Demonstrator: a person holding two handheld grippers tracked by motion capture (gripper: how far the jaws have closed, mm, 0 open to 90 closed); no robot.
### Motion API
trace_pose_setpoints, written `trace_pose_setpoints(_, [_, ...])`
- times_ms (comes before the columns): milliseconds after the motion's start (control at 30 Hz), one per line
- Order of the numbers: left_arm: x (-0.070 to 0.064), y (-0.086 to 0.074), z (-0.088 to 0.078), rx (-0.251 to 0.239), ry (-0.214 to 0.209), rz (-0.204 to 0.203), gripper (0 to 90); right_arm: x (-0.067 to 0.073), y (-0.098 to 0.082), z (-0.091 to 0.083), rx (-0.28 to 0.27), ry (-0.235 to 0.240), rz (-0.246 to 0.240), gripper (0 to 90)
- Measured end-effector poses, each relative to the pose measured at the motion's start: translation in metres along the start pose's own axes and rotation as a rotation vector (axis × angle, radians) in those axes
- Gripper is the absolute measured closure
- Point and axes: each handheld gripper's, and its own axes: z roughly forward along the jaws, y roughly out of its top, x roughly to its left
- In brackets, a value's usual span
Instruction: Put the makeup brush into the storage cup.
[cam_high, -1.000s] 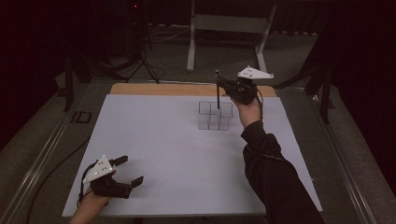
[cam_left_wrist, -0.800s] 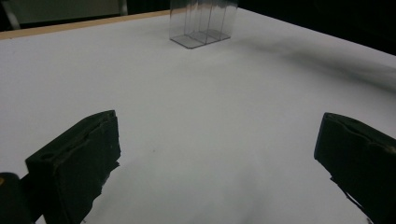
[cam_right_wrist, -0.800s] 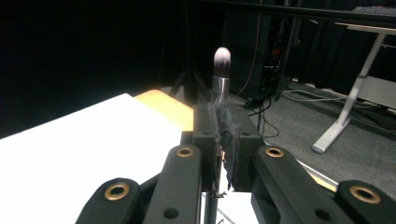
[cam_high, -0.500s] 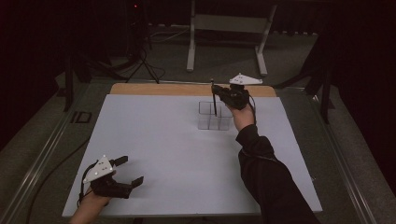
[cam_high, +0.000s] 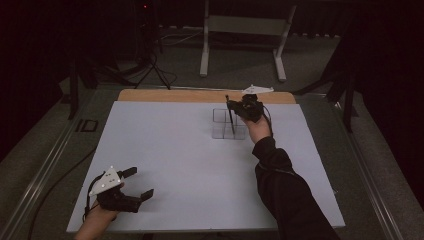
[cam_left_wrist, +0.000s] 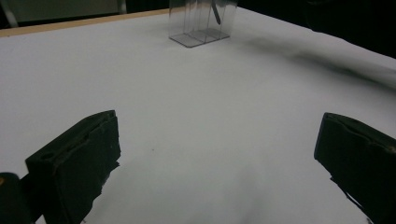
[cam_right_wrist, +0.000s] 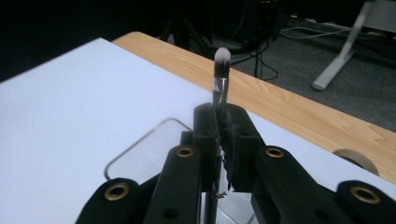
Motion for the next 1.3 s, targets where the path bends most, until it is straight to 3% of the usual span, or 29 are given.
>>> trace_pose_setpoints(300, [0.000, 0.000, 0.000, 0.000, 0.001, -0.001, 1.4, 0.003, -0.004, 0.008, 0.068, -0.007, -0.015, 83.0])
trace_pose_setpoints(333, [0.000, 0.000, 0.000, 0.001, 0.001, -0.005, 1.4, 0.004, -0.002, 0.011, 0.110, 0.019, -0.006, 68.9])
trace_pose_setpoints(367, [0.000, 0.000, 0.000, 0.001, 0.001, -0.005, 1.4, 0.004, -0.002, 0.011, 0.110, 0.019, -0.006, 68.9])
trace_pose_setpoints(400, [0.000, 0.000, 0.000, 0.001, 0.001, -0.003, 1.4, 0.005, -0.002, 0.013, 0.134, 0.028, -0.013, 61.6])
trace_pose_setpoints(500, [0.000, 0.000, 0.000, 0.002, 0.000, 0.001, 1.4, 0.007, 0.001, 0.012, 0.154, 0.026, -0.020, 50.9])
trace_pose_setpoints(600, [0.000, 0.000, 0.000, 0.001, 0.001, 0.000, 1.4, 0.009, 0.005, 0.009, 0.150, 0.036, -0.027, 45.1])
trace_pose_setpoints(800, [0.000, 0.000, 0.000, 0.001, 0.001, -0.002, 1.4, 0.009, 0.012, 0.008, 0.215, 0.055, 0.016, 38.8])
trace_pose_setpoints(967, [0.000, 0.000, 0.000, 0.000, 0.002, 0.000, 1.4, 0.008, 0.014, 0.005, 0.262, 0.040, 0.045, 32.7])
trace_pose_setpoints(1267, [0.000, 0.000, 0.000, 0.003, 0.004, 0.003, 1.4, 0.011, 0.016, -0.002, 0.273, 0.046, 0.076, 23.3])
trace_pose_setpoints(1300, [0.000, 0.000, 0.000, 0.002, 0.004, 0.002, 1.4, 0.014, 0.015, -0.003, 0.273, 0.029, 0.072, 16.3])
